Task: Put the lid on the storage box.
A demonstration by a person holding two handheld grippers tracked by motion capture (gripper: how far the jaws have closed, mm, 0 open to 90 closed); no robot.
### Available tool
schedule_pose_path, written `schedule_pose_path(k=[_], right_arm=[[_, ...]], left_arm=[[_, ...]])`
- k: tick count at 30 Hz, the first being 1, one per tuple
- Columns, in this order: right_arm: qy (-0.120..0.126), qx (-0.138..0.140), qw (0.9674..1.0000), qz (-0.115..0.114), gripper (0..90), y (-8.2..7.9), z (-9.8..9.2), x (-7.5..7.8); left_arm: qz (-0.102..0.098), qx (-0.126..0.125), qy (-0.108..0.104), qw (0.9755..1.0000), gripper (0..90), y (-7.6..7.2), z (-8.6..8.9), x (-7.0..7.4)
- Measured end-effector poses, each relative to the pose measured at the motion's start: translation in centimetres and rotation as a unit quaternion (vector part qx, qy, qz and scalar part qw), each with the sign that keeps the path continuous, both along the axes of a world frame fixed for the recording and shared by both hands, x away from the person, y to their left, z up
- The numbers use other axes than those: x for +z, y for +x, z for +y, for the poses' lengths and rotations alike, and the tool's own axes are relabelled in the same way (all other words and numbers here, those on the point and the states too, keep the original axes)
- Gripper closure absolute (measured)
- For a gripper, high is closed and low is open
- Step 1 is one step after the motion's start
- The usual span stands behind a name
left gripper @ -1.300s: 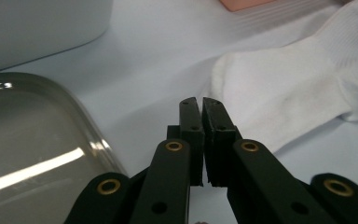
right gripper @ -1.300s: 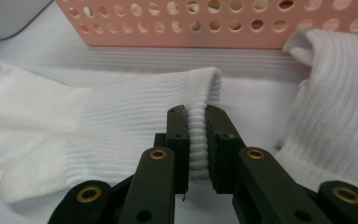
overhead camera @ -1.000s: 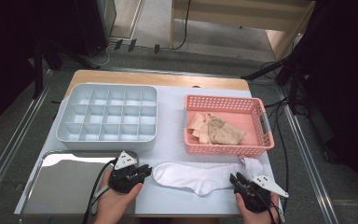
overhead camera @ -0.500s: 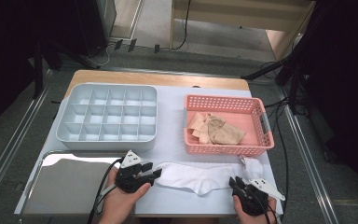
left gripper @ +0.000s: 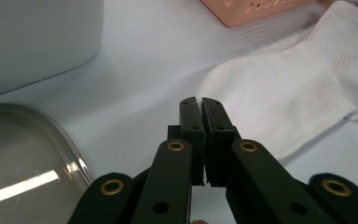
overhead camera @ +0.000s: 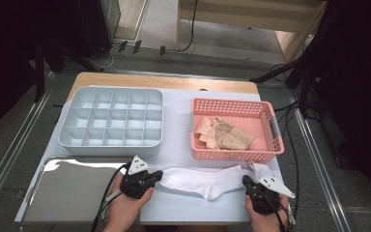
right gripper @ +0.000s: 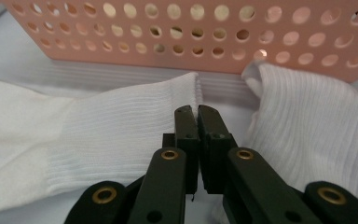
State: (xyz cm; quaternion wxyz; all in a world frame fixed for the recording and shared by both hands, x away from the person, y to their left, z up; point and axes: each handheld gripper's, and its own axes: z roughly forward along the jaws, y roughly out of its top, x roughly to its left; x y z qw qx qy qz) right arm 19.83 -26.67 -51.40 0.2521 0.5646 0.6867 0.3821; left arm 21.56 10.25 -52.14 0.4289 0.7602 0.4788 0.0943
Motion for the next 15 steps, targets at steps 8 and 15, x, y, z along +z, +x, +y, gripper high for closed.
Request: schedule_pose_path(k=[8,15], right_arm=[[-0.002,0.015,0.9998,0.01,79.7,1.0,-0.2,0.1],[0.059,0.041,0.9966,-0.042,84.1,-1.0,1.9,1.5]], left_arm=[[-0.012,-0.009,0.018,0.9997,85.8,0.6,-0.4,0.1],[-0.014,-0.009,0.011,0.9998,82.0,0.6,-0.5,0.1]])
